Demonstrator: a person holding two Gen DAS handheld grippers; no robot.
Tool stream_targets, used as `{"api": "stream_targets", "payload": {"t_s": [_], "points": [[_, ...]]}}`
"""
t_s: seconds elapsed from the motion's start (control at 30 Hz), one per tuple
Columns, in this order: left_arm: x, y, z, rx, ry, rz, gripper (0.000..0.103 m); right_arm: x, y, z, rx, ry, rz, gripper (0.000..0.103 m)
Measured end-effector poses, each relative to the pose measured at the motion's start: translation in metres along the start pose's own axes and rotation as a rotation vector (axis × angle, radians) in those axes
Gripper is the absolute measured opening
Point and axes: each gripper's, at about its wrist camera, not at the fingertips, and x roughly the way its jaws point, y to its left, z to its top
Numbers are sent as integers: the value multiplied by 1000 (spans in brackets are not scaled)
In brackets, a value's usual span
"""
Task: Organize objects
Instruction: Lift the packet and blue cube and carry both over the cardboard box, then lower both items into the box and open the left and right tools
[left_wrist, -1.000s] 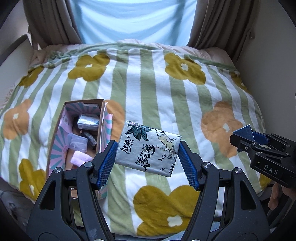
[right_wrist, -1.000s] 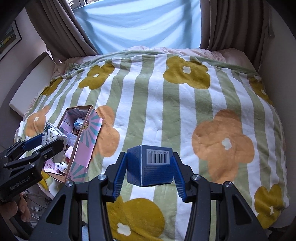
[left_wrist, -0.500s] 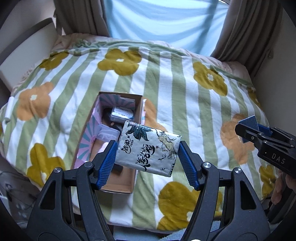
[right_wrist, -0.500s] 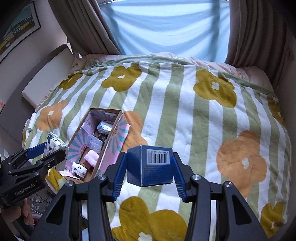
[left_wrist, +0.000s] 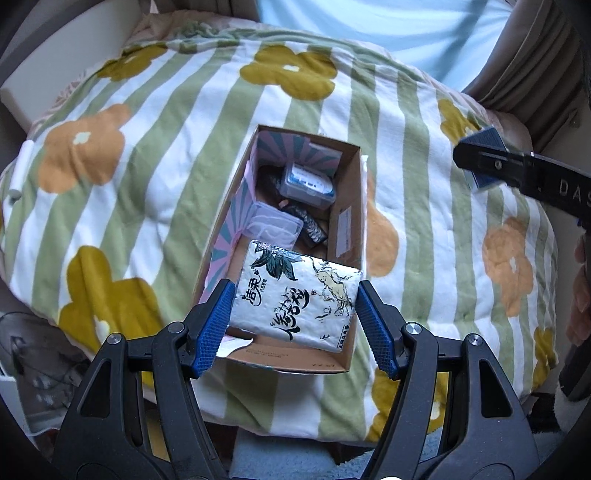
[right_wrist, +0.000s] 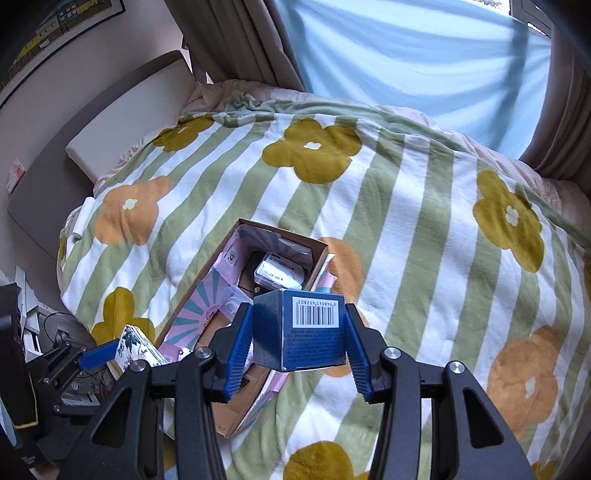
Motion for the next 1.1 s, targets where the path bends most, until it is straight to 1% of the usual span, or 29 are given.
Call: {"api": "stream_targets", "payload": {"t_s": [0.13, 0.23, 0.37, 0.53, 0.7, 0.77, 0.83, 0.87, 0.9, 0.93, 0.97, 1.0, 1.03, 1.1], "points": [[44, 12, -8, 19, 92, -23, 64, 46, 13, 10, -20, 73, -8, 44], [76, 14, -14, 58, 153, -33, 64, 82, 20, 15, -29, 122, -13, 44], [112, 18, -20, 103, 217, -39, 64, 126, 27, 19, -45, 177, -18, 44], [139, 23, -21, 137, 254, -49, 64, 169, 35, 25, -48, 218, -17, 44], [151, 21, -22, 171, 264, -49, 64, 194, 44, 34, -60, 234, -6, 44], [153, 17, -22, 192, 273, -66, 64, 200, 49, 38, -61, 235, 10, 44], [153, 13, -21, 204, 269, -71, 66, 204, 53, 42, -58, 227, 51, 45], [152, 11, -20, 214, 266, -63, 73, 205, 55, 44, -59, 224, 70, 46], [151, 8, -20, 226, 262, -58, 96, 205, 56, 46, -61, 217, 86, 49], [149, 4, -19, 238, 254, -52, 102, 205, 58, 47, -59, 208, 96, 63], [146, 2, -18, 249, 231, -50, 103, 203, 58, 48, -54, 197, 99, 73], [145, -1, -17, 257, 223, -57, 103, 201, 57, 49, -47, 184, 96, 87], [144, -4, -16, 263, 220, -67, 103, 200, 56, 49, -44, 175, 89, 91], [145, -7, -16, 267, 216, -68, 103, 200, 53, 48, -42, 181, 71, 96]]}}
